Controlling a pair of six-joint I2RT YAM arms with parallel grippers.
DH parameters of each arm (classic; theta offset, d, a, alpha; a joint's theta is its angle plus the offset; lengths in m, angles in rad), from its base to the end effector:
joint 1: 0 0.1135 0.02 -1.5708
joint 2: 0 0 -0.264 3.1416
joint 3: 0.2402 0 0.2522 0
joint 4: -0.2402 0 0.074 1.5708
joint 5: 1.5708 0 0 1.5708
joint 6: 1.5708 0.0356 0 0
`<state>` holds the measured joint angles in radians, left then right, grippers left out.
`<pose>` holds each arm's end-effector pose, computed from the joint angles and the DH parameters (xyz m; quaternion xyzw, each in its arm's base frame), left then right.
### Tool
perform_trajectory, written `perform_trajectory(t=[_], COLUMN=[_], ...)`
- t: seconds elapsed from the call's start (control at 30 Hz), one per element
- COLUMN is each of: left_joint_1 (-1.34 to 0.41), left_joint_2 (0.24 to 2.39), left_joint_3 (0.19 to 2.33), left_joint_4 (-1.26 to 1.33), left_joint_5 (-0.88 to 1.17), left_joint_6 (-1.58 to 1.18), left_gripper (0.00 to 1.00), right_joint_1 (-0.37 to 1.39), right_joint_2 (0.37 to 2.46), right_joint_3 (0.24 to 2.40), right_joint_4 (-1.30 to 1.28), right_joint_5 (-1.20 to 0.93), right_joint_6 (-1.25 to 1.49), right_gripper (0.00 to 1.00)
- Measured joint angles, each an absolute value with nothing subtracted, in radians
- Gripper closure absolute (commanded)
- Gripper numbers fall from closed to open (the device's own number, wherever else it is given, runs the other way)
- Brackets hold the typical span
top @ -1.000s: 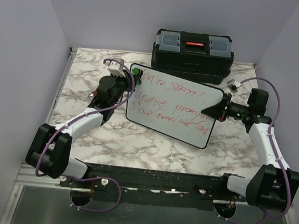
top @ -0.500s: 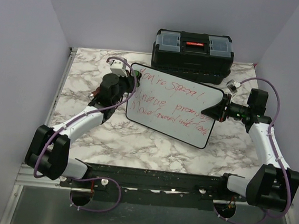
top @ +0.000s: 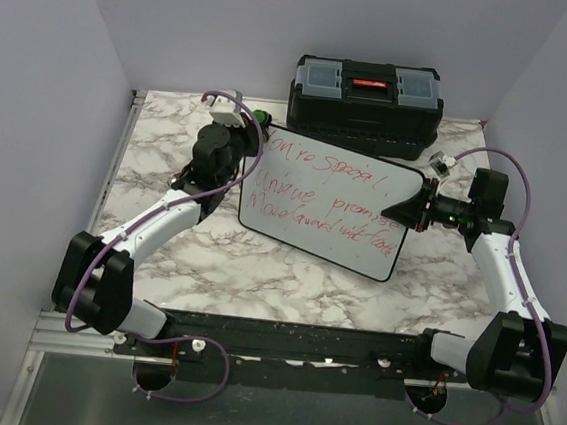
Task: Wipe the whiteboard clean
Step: Erase the whiteboard at the whiteboard stand.
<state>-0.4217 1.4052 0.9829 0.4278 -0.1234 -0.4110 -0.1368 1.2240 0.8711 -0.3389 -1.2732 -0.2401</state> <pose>0.3064 -0.1326 0.3288 -0.0399 0.7040 -0.2464 0.6648 0.2482 0.0002 0.2796 -0.2902 0.7137 0.4643 0.4369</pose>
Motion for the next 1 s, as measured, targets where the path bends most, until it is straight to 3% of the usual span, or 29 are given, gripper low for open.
perform_trajectory(t=[0.6, 1.0], left_joint_1=[-0.453, -0.454], left_joint_2=[1.402, 1.440], left_joint_3=[0.765, 0.941], left_joint_4=[0.525, 0.434], left_joint_5=[-0.132, -0.157], left_joint_6=[-0.411, -0.407], left_gripper=[1.00, 1.00], right_joint_1=[-0.139, -0.139], right_joint_2=[1.224, 1.224], right_joint_3=[0.871, 0.871], right_joint_4=[-0.362, -0.360], right_joint_5=[-1.258, -1.252], right_joint_6=[-0.210, -0.241], right_gripper=[0.99, 0.99])
